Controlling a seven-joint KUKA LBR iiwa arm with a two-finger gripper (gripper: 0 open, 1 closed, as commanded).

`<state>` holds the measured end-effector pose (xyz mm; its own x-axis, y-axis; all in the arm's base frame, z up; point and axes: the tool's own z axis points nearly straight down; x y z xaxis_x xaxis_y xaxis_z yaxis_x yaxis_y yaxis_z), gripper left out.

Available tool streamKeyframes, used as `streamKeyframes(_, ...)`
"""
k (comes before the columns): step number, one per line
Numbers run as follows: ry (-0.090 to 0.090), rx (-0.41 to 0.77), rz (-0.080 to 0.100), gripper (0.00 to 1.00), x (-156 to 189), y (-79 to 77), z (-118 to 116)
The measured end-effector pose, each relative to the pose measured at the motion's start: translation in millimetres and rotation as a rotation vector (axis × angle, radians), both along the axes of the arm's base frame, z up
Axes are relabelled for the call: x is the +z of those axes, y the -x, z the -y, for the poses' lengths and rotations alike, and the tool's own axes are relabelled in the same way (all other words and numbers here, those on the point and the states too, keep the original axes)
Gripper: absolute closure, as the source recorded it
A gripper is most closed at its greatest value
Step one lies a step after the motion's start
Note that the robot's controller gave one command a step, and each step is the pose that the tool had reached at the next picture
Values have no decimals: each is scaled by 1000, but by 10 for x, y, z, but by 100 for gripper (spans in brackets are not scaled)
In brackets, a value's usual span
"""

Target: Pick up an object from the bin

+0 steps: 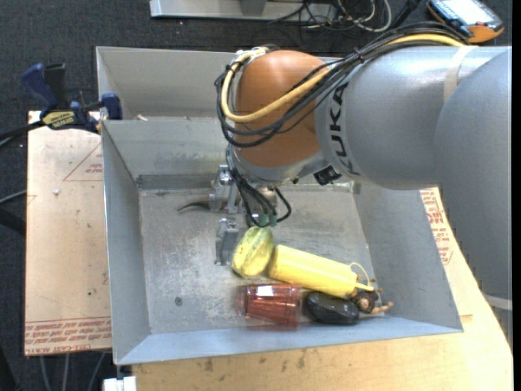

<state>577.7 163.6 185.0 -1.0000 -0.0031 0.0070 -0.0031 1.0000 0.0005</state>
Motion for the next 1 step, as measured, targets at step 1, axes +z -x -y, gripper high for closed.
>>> streamKeyframes(1, -1, -3, 8, 0, 45, -18, 8)
